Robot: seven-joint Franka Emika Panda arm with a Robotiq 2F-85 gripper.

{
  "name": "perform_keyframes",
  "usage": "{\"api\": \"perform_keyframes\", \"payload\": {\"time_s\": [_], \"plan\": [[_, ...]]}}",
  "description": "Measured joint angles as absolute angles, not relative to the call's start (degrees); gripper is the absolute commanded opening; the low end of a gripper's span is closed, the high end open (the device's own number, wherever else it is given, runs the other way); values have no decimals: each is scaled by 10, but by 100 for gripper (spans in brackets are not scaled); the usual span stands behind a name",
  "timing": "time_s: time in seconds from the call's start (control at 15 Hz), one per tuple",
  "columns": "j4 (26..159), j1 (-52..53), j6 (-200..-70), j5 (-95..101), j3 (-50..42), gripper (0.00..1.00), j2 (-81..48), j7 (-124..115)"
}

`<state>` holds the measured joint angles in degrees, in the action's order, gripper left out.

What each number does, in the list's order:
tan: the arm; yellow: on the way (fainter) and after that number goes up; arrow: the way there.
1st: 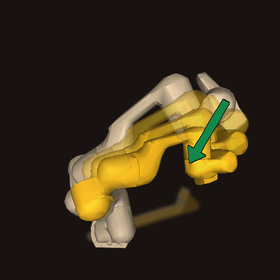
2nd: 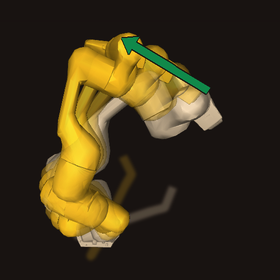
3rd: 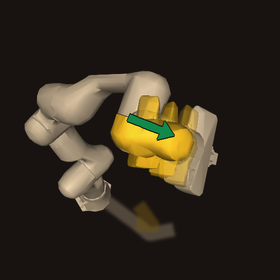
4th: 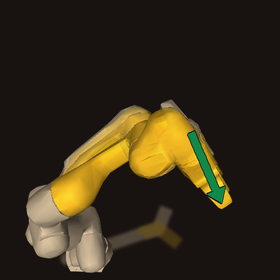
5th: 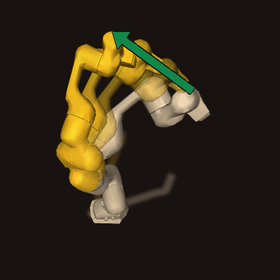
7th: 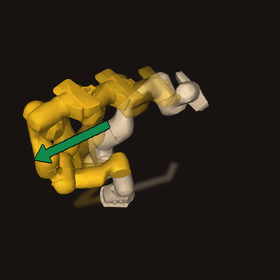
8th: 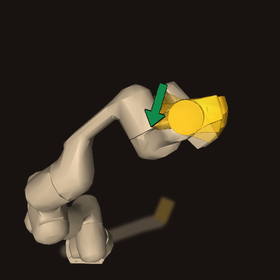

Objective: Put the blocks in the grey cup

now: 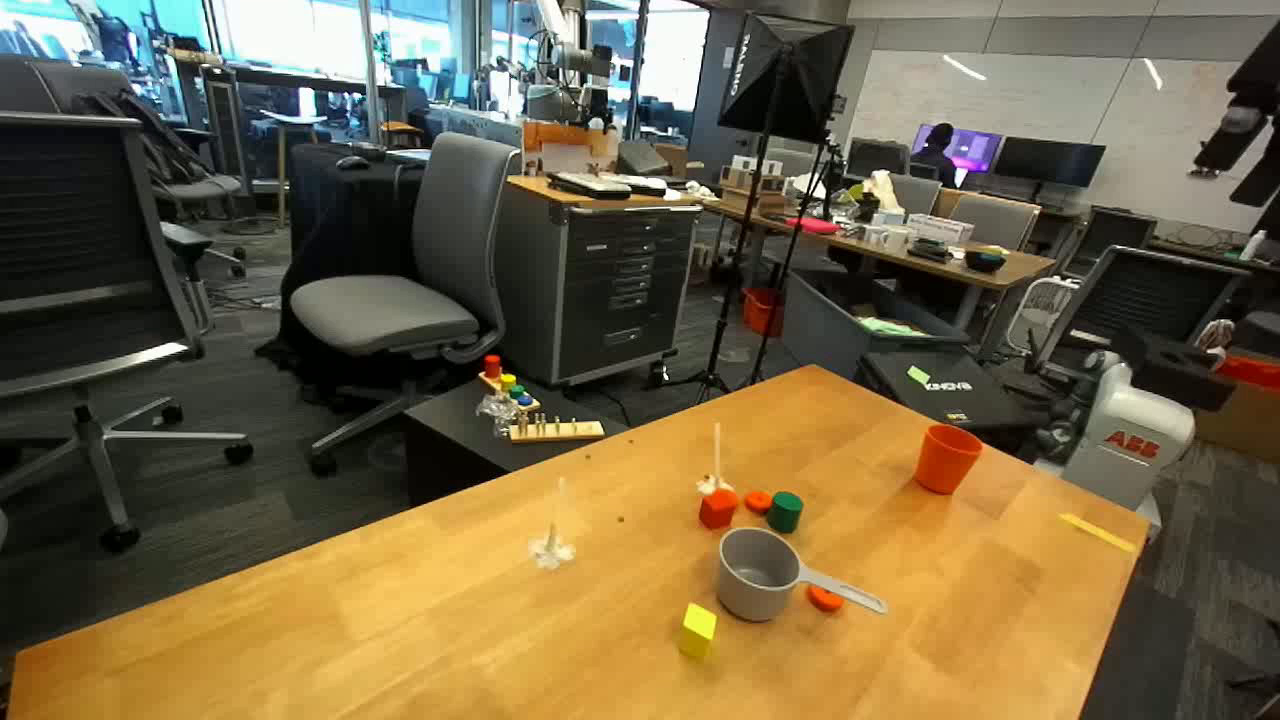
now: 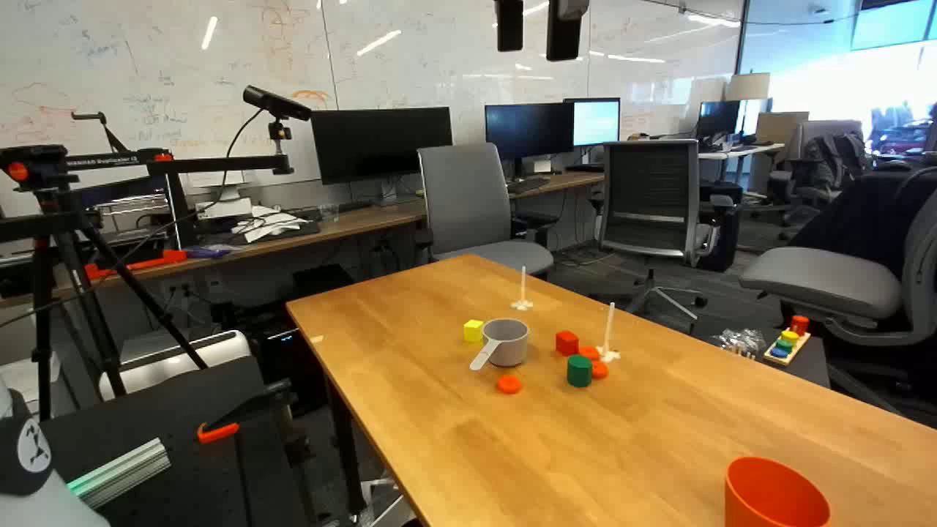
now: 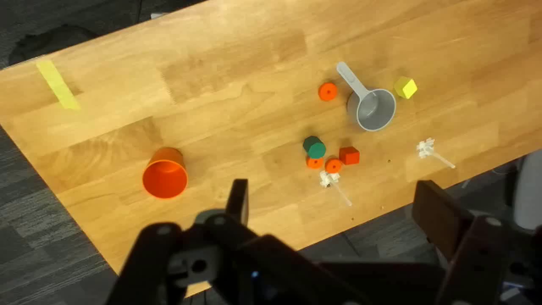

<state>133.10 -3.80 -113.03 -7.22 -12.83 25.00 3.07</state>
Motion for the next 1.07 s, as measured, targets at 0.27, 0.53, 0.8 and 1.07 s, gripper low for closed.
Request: {"api": "perform_keyframes", "payload": {"time_s": [0.27, 0.53, 0.8, 1.07], "plan": [[1324, -38, -1131, -72, -128, 100, 253, 31], [1325, -39, -1130, -72, -126, 100, 250, 31], [1303, -38, -1174, -72, -99, 100, 192, -6], [1225, -35, -1213, -49, -42, 100, 57, -101]]}}
